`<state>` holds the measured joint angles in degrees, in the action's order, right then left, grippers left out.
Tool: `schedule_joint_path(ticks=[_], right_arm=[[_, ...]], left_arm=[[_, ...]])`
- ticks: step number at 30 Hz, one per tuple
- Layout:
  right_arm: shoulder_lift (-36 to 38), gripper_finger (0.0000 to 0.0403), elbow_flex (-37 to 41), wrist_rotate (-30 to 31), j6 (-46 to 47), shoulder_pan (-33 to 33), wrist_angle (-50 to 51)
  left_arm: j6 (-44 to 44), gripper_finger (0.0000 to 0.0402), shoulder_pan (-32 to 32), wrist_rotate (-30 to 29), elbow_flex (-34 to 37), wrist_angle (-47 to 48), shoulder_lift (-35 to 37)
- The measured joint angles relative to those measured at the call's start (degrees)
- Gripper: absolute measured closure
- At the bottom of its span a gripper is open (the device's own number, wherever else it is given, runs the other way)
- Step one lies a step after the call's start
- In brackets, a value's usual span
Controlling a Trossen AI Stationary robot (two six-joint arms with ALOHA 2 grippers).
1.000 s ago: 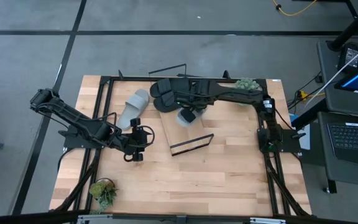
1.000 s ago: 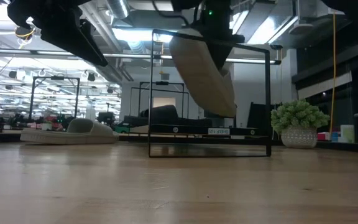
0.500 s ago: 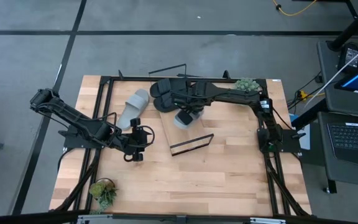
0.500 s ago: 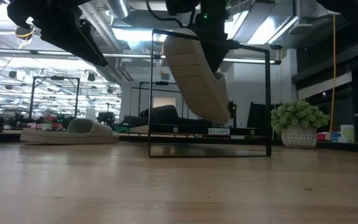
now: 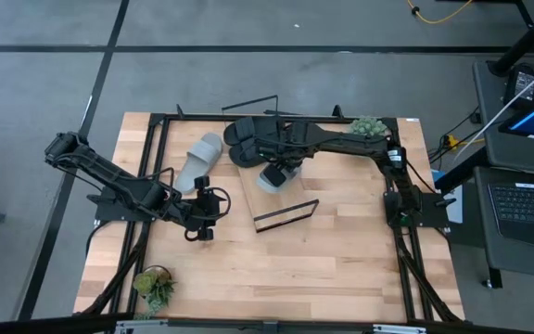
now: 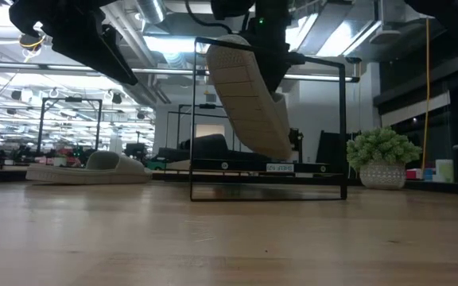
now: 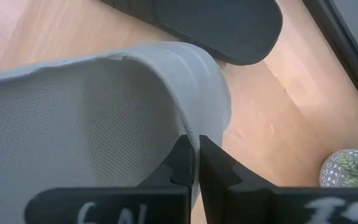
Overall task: Pick and place slides into the shelf
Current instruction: Put the right gray slide on the shelf
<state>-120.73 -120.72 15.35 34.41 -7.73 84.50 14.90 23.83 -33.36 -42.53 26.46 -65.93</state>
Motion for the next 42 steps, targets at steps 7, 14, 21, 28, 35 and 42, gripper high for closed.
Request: schedule_joint_path(ticks=[7,14,21,28,35,42], right_arm=[[-1.51,0.0391,0.01,-0.69,-0.22,0.00,-0.50],[-1.65,0.0390,0.01,-4.01,-0.39,0.00,-1.73],[-1.65,0.0366,0.01,-5.09,-0.43,-0.04,-2.26],[-1.65,0.0361,0.01,-8.33,-3.50,-0.09,-3.76],[-1.65,0.0358,0.01,-8.52,-4.73,-0.09,-5.69],[-1.63,0.0314,0.01,-8.56,-4.68,-0.07,-5.74]], left_arm=[[0.00,0.0225,0.01,-0.02,0.01,0.02,0.00],[0.00,0.0225,0.01,-0.02,0.01,0.07,0.00],[0.00,0.0225,0.01,0.00,0.01,0.09,0.00],[0.00,0.0225,0.01,-0.01,0.01,0.09,0.02],[0.00,0.0225,0.00,-0.01,0.01,0.09,0.00],[0.00,0.0225,0.01,0.00,0.01,0.09,0.02]])
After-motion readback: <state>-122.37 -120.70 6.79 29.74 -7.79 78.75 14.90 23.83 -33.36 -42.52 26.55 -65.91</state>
